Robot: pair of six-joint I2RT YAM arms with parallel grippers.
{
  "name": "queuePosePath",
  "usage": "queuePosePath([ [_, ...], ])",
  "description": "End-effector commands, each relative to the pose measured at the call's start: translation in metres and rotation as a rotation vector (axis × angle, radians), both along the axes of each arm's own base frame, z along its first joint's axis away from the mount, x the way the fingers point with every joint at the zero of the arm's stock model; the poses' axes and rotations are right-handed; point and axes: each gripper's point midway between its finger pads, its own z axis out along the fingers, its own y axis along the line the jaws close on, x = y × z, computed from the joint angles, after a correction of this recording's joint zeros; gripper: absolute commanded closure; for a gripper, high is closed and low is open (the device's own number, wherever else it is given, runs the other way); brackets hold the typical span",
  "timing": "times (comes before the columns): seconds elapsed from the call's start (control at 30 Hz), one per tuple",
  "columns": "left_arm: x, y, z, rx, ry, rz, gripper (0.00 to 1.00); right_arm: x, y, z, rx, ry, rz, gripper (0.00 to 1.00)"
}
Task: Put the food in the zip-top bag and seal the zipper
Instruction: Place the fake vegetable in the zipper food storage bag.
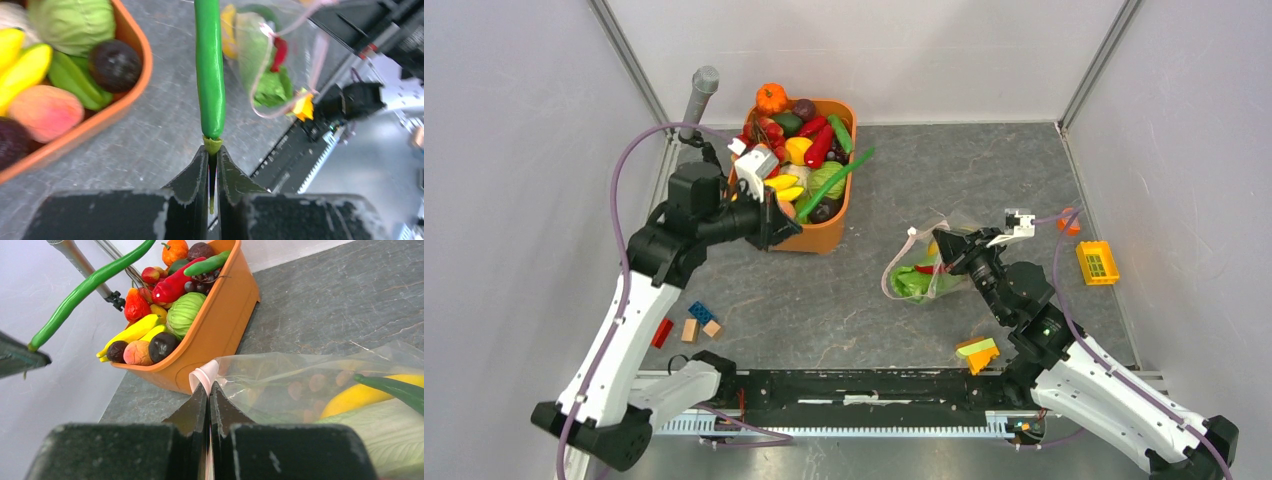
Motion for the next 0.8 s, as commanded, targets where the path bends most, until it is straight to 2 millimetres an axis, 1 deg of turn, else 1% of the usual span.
queuePosePath([
  [0.0, -0.048, -0.005, -0.002, -0.039, 0.016, -0.17, 0.98, 0.0, 0.001, 0.022, 0.058, -0.059, 0.005, 0.94],
  [0.07, -0.059, -0.004, -0.012, -0.027, 0.052, -0.205, 0.98, 0.0, 0.001, 0.022, 0.059, -0.058, 0.005, 0.94],
  [0.13, -0.066, -0.003, -0.018, -0.011, 0.081, -0.218, 0.98, 0.001, 0.001, 0.022, 0.061, -0.058, 0.003, 0.94],
  [0.23, -0.074, 0.004, -0.023, 0.042, 0.077, -0.235, 0.98, 0.001, 0.001, 0.023, 0.064, -0.057, 0.0, 0.95],
  [0.37, -0.089, 0.005, -0.026, 0.071, 0.105, -0.306, 0.98, 0.001, 0.001, 0.022, 0.063, -0.053, -0.001, 0.95],
  [0.43, -0.096, 0.001, -0.029, 0.088, 0.125, -0.338, 0.98, 0.002, 0.001, 0.021, 0.064, -0.051, -0.002, 0.94],
  [0.53, -0.101, -0.005, -0.036, 0.127, 0.15, -0.374, 0.98, 0.003, 0.002, 0.02, 0.062, -0.049, -0.002, 0.95],
  [0.6, -0.105, -0.011, -0.043, 0.151, 0.181, -0.399, 0.98, 0.003, 0.003, 0.02, 0.061, -0.047, 0.002, 0.95],
  [0.67, -0.11, -0.018, -0.046, 0.173, 0.192, -0.433, 0.98, 0.004, 0.004, 0.02, 0.055, -0.044, 0.005, 0.95],
  [0.77, -0.11, -0.028, -0.048, 0.184, 0.179, -0.443, 0.98, 0.004, 0.005, 0.02, 0.053, -0.042, 0.008, 0.95],
])
